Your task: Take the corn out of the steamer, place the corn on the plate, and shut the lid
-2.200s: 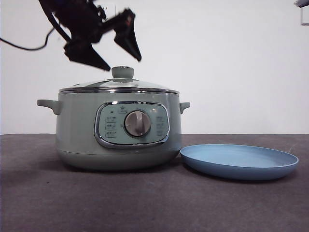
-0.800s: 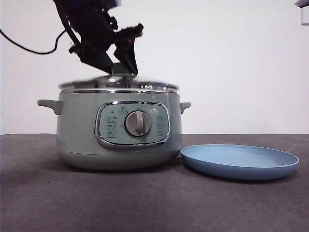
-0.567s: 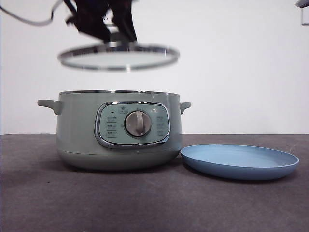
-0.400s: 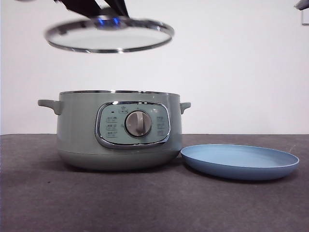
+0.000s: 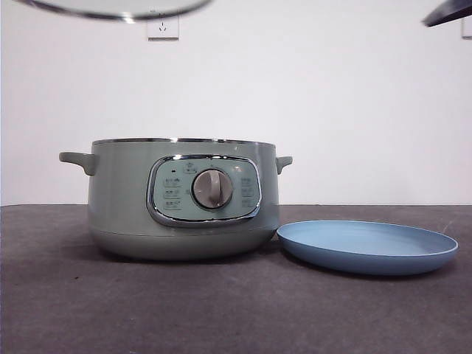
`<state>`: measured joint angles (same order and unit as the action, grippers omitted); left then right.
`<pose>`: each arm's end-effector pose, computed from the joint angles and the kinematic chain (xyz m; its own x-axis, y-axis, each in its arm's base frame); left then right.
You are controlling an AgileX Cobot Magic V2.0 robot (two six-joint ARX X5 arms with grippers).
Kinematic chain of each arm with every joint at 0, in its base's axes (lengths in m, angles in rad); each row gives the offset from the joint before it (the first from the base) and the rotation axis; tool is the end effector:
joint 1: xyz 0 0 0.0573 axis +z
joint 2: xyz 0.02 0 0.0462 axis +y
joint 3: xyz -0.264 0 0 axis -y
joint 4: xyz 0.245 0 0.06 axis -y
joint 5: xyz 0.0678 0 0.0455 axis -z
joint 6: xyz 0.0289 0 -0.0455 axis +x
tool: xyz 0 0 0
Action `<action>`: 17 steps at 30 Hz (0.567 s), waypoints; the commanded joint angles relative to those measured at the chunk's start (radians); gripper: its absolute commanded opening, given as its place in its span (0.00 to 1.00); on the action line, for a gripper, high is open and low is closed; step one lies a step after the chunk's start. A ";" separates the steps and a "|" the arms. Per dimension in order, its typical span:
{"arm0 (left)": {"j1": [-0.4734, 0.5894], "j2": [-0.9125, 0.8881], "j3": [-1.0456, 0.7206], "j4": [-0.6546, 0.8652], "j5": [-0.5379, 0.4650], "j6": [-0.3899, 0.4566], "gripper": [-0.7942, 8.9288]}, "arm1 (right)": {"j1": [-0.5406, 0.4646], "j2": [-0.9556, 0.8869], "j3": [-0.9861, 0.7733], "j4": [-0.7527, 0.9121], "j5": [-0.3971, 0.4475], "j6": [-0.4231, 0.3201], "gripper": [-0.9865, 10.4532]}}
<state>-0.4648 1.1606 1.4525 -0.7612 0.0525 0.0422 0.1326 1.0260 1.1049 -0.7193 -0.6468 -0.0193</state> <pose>0.1945 -0.0992 0.4298 0.7726 -0.4461 -0.4516 0.5061 0.8624 0.0139 0.1915 0.0431 0.3541 0.5546 0.6819 -0.4768 -0.5958 0.7255 0.3445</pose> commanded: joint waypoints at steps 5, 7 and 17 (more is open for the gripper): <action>0.003 -0.123 0.003 -0.060 0.002 0.012 0.07 | 0.127 0.096 0.004 0.172 0.056 0.143 0.64; 0.003 -0.158 -0.003 -0.092 0.002 0.012 0.07 | 0.177 0.135 0.011 0.215 0.092 0.169 0.64; 0.003 -0.325 -0.015 -0.243 -0.068 0.021 0.07 | 0.378 0.411 0.227 0.243 0.254 0.216 0.64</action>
<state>-0.4648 0.8566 1.4323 -1.0409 -0.0116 0.0486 0.4973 1.4048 1.3079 -0.4831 -0.4023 0.1768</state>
